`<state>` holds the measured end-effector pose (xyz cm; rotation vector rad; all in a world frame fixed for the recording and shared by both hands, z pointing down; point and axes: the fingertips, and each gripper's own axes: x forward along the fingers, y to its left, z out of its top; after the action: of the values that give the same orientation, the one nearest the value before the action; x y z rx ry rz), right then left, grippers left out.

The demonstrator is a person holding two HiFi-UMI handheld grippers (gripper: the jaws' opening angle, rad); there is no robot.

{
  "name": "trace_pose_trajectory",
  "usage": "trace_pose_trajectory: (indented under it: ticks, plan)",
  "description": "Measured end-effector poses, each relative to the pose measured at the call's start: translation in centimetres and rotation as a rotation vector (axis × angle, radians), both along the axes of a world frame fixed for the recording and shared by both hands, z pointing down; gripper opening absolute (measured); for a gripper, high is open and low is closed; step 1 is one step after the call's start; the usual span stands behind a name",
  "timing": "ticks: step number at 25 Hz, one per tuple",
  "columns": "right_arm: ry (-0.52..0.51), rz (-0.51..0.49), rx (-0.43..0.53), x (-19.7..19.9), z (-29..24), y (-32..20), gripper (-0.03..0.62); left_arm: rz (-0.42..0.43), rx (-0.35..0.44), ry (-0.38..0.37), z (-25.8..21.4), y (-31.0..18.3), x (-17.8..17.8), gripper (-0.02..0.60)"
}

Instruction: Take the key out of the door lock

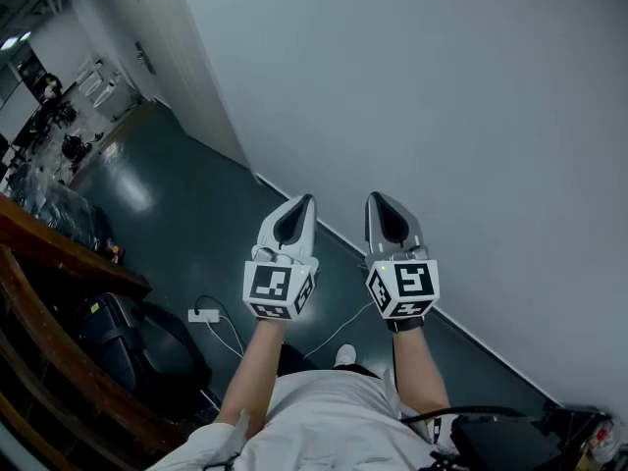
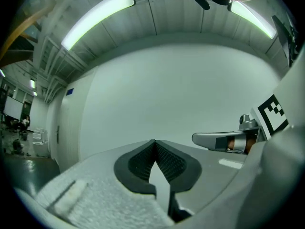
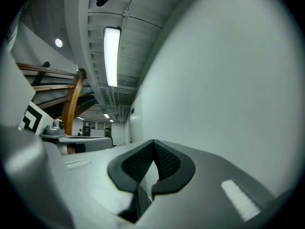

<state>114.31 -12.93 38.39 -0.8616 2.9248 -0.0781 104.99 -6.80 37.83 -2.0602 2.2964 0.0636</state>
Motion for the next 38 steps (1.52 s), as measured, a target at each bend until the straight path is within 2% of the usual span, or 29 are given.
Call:
trace_pose_trajectory:
  ticks: [5, 9, 14, 19, 23, 28, 33, 38]
  plan:
    - [-0.008, -0.240, 0.027, -10.4, -0.5, 6.3, 0.002, -0.197, -0.004, -0.013, 0.0, 6.8, -8.6, 0.000]
    - [-0.008, -0.411, 0.004, -18.0, 0.2, 11.9, 0.003, -0.356, -0.007, -0.012, 0.6, 13.2, -15.4, 0.000]
    - [0.022, -0.579, 0.009, -27.2, 0.7, 18.8, 0.003, -0.535, 0.025, 0.008, 0.6, 21.5, -23.9, 0.000]
    - [0.045, -0.719, 0.051, -36.0, 0.5, 25.5, 0.003, -0.671, 0.069, 0.019, 0.4, 28.4, -31.9, 0.000]
    - [0.059, -0.808, 0.076, -41.8, 0.4, 30.6, 0.003, -0.735, 0.089, 0.036, 0.6, 32.8, -37.4, 0.000]
    - [0.056, -0.862, 0.072, -46.3, 0.4, 33.6, 0.003, -0.774, 0.099, 0.039, 0.5, 35.7, -41.3, 0.000]
    - [0.070, -0.896, 0.065, -49.9, 1.1, 34.3, 0.003, -0.800, 0.081, 0.066, 2.0, 36.3, -44.2, 0.000]
    - [0.062, -0.925, 0.047, -54.9, 1.9, 32.6, 0.003, -0.818, 0.072, 0.058, 2.6, 34.6, -48.7, 0.000]
